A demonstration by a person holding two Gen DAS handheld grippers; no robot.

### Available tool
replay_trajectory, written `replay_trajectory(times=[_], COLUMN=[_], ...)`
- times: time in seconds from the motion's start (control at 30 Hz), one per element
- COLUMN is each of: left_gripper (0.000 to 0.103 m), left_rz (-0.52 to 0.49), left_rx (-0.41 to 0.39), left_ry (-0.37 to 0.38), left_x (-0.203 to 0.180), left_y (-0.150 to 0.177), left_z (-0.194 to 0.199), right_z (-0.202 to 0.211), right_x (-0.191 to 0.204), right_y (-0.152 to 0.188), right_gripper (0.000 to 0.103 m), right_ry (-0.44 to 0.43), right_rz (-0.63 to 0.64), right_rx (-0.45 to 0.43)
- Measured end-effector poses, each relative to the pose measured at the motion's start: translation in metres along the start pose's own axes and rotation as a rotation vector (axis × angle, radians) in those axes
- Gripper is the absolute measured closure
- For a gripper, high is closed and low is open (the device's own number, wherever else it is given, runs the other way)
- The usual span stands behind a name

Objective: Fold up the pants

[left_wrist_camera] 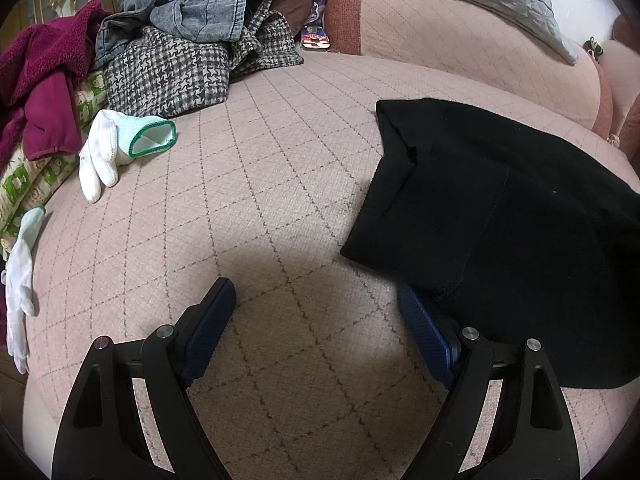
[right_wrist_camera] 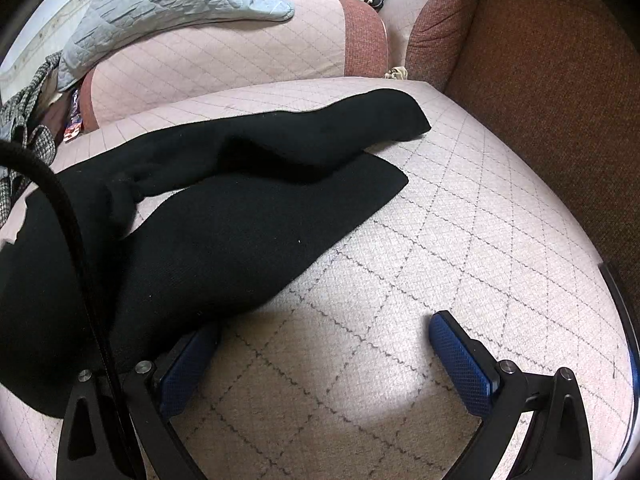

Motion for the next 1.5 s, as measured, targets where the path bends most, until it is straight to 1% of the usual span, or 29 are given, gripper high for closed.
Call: replay_trajectory(times=[0.47, 0.57, 0.6, 0.7, 0.77, 0.9, 0.97, 1.03, 1.1, 1.23, 1.27, 1.3, 1.33, 1.37, 1.4, 1.47, 1.5], left_gripper=[0.018, 0.018, 0.018, 0.018, 0.018, 0.018, 0.018, 0.018, 0.018, 0.018, 0.018, 0.018, 0.018, 0.018, 0.018, 0.018, 0.018], left_rz=[-0.007, 0.002, 0.007, -0.006, -0.008, -0.035, -0.036, -0.02, 0.002, 0.066, 0.068, 0.064, 0.057, 0.05, 0.044, 0.032, 0.028], left_rx=[0.006, 0.003, 0.002, 0.006, 0.012, 0.055, 0.051, 0.016, -0.03, -0.149, -0.165, -0.173, -0.177, -0.177, -0.173, -0.159, -0.15], left_ry=[-0.009, 0.004, 0.009, -0.005, -0.001, 0.013, 0.016, 0.021, 0.064, 0.181, 0.202, 0.218, 0.231, 0.24, 0.251, 0.272, 0.279], left_x=[-0.003, 0.001, 0.002, -0.001, 0.0, 0.0, -0.001, 0.002, 0.005, 0.011, 0.01, 0.008, 0.006, 0.003, 0.0, -0.006, -0.008], left_y=[-0.003, -0.002, -0.002, -0.003, -0.003, -0.001, 0.001, 0.003, 0.002, -0.001, -0.002, -0.003, -0.004, -0.005, -0.005, -0.005, -0.004], left_z=[-0.003, -0.004, -0.005, -0.005, -0.004, 0.001, 0.007, 0.018, 0.032, 0.065, 0.068, 0.07, 0.071, 0.07, 0.069, 0.064, 0.061], right_z=[0.001, 0.002, 0.002, 0.001, 0.002, 0.0, 0.001, 0.003, 0.006, 0.015, 0.02, 0.025, 0.028, 0.034, 0.038, 0.048, 0.051], right_x=[0.004, 0.006, 0.002, 0.001, 0.002, 0.002, 0.003, 0.003, 0.0, -0.005, -0.006, -0.007, -0.009, -0.01, -0.01, -0.014, -0.014], right_y=[-0.001, -0.002, -0.001, -0.001, -0.003, -0.002, -0.004, -0.005, -0.005, 0.003, 0.006, 0.01, 0.012, 0.015, 0.017, 0.017, 0.018], right_gripper=[0.0, 0.0, 0.0, 0.0, 0.0, 0.0, 0.0, 0.0, 0.0, 0.0, 0.0, 0.0, 0.0, 0.0, 0.0, 0.0, 0.0], right_ry=[0.005, 0.01, 0.0, 0.011, 0.012, 0.018, 0.008, 0.0, -0.034, -0.082, -0.091, -0.098, -0.101, -0.121, -0.143, -0.214, -0.243], right_rz=[0.002, 0.006, -0.001, 0.006, 0.008, 0.012, 0.012, 0.045, 0.063, 0.092, 0.096, 0.106, 0.107, 0.103, 0.095, 0.045, 0.027], right_rx=[-0.001, -0.001, -0.004, 0.0, -0.002, 0.002, 0.01, 0.022, 0.039, 0.07, 0.077, 0.079, 0.101, 0.082, 0.051, 0.054, 0.041])
Point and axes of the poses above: each gripper's, at about its wrist camera, not at the fingertips, and z roughly against the way its jaws point, x to its left, y to its underside, the point moved 4 cm from there along -z, roughly the way its jaws point, and after that the axes turned 15 degrees about -z, right-handed, at the moved point
